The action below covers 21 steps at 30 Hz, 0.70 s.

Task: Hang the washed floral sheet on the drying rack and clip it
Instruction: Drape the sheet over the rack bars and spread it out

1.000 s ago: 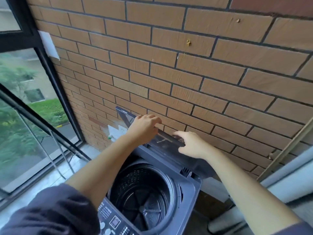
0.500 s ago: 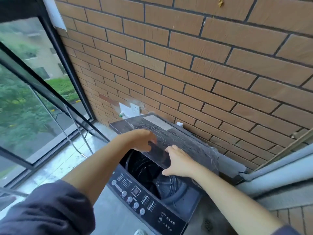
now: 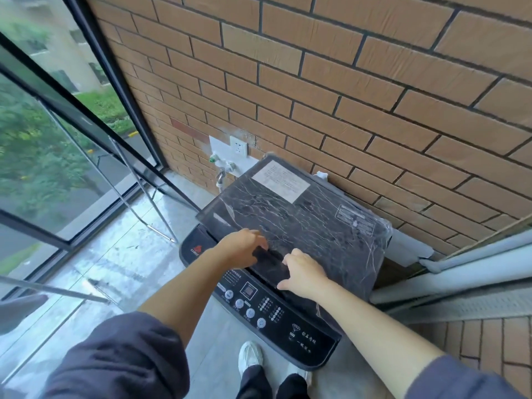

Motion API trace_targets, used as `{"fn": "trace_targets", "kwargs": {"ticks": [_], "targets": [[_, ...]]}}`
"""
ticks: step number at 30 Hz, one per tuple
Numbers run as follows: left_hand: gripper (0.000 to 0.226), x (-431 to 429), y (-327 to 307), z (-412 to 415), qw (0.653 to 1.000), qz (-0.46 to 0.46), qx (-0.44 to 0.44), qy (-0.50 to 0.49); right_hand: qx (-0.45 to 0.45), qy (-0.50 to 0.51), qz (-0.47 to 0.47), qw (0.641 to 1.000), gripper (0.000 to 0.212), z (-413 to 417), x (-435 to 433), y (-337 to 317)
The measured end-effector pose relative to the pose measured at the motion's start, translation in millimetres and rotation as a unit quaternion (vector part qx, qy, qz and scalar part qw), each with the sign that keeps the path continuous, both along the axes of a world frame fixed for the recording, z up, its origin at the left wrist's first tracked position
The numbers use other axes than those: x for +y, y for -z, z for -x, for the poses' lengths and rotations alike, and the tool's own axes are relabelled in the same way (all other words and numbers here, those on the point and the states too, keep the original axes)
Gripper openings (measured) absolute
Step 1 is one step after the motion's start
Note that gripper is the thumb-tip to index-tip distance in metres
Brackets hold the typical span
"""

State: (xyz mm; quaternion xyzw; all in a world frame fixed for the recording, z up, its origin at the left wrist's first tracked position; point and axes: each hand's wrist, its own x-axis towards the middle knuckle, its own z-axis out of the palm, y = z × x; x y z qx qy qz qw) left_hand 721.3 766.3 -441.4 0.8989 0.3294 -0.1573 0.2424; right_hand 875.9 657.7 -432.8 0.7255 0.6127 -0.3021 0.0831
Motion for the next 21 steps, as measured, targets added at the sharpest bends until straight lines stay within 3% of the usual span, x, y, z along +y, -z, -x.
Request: {"fn": "trace_targets", "kwargs": {"ticks": [7, 15, 18, 21], "targets": [[0.054, -11.9, 40.7, 7.6, 0.999, 0.029, 0.028, -0.017, -0.026, 0.003, -0.001, 1.000, 0.037, 10.1, -3.5, 31.9], [0.061, -23.5, 54.3, 12.4, 0.998, 0.037, 0.000, -0.058, -0.003, 0.017, -0.020, 1.000, 0.037, 8.8, -7.1, 45.7], [0.060, -35.2, 50.3, 21.4, 0.982, 0.081, -0.062, -0.159, 0.071, 0.069, -0.026, 0.995, 0.039, 4.1, -6.2, 42.0], [0.049, -60.0, 40.2, 33.1, 0.934, 0.072, -0.145, -0.320, 0.141, 0.105, -0.074, 0.982, 0.032, 6.3, -5.5, 32.6]]}}
